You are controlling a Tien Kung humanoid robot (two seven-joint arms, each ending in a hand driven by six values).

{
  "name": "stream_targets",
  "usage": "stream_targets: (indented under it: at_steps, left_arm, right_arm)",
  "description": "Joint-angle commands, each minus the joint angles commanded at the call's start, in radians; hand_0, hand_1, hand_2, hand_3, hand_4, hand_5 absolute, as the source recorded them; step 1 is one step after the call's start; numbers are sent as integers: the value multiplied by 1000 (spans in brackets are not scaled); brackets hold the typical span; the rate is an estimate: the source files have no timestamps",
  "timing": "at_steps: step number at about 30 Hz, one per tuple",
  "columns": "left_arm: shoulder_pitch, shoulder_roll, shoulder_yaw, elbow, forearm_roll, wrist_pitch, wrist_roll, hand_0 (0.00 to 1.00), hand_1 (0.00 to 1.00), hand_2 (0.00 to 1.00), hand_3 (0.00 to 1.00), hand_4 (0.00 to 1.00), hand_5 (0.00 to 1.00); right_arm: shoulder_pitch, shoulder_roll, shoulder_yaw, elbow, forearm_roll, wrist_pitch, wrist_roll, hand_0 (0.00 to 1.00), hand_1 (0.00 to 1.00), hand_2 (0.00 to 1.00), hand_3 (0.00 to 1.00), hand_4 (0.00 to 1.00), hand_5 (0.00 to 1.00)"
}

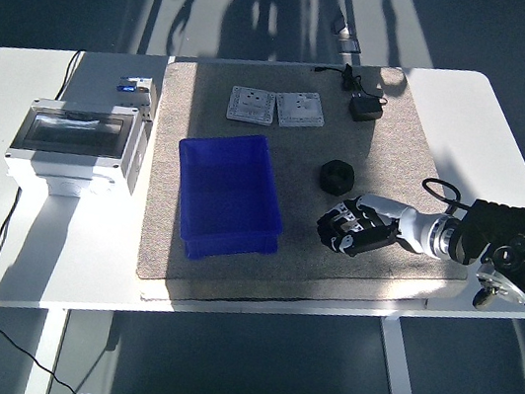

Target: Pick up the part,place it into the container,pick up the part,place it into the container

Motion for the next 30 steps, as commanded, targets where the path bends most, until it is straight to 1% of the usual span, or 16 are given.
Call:
stream_targets:
  at_steps: [2, 4, 9, 15, 17, 21, 22, 23, 24, 27, 28, 30]
  left_arm:
    - [0, -1, 2, 0, 1, 0, 0, 615, 630, 678, 634, 626, 796]
    - [0, -1, 4, 0, 2, 0, 1, 616, 630, 683, 637, 628, 799]
    - [1, -1, 7, 0, 0, 0, 0, 616, 630, 683, 637, 628, 799]
    - [4, 0, 2, 0, 7, 1, 3, 616, 631, 682, 638, 628, 802]
    - [5, 0, 0, 0, 9, 1, 4, 617, 631, 682, 638, 629, 803]
    - [9, 1, -10, 0, 20, -3, 10, 617, 631, 682, 638, 629, 803]
    - [10, 1, -15, 0, 26, -4, 12, 618, 632, 682, 640, 631, 804]
    - [10, 1, -23, 0, 35, -5, 15, 618, 632, 682, 640, 631, 804]
    - [10, 1, -28, 0, 42, -5, 18, 618, 632, 682, 640, 631, 804]
    - [11, -1, -35, 0, 54, -6, 22, 618, 632, 682, 640, 631, 804]
    - [12, -1, -36, 0, 55, -5, 23, 619, 632, 683, 640, 633, 805]
    - [12, -1, -40, 0, 62, -6, 27, 619, 632, 683, 640, 633, 805]
  right_arm:
    - [-1, 2, 2, -3, 34, 39, -3, 483, 301, 593, 604, 313, 2]
    - [-2, 6, 5, -3, 43, 56, -3, 477, 294, 595, 610, 316, 2]
    - [-2, 13, 20, -2, 18, 66, -11, 477, 294, 595, 610, 316, 2]
    - [1, 35, 60, -14, -88, 94, -70, 479, 293, 598, 612, 315, 2]
    - [0, 43, 73, -13, -113, 87, -72, 497, 293, 586, 612, 317, 2]
    - [-4, 78, 125, 4, -214, 11, -47, 497, 293, 586, 612, 317, 2]
    - [-5, 90, 134, 15, -247, -15, -32, 517, 297, 592, 608, 319, 2]
    - [-5, 102, 137, 24, -280, -46, -14, 517, 297, 592, 608, 319, 2]
    - [-6, 118, 135, 31, -326, -91, 14, 517, 297, 592, 608, 319, 2]
    - [-3, 157, 101, 9, -432, -198, 81, 517, 297, 592, 608, 319, 2]
    - [-1, 168, 97, 2, -466, -232, 99, 567, 321, 589, 607, 310, 2]
    - [-2, 199, 104, -9, -544, -310, 113, 567, 321, 589, 607, 310, 2]
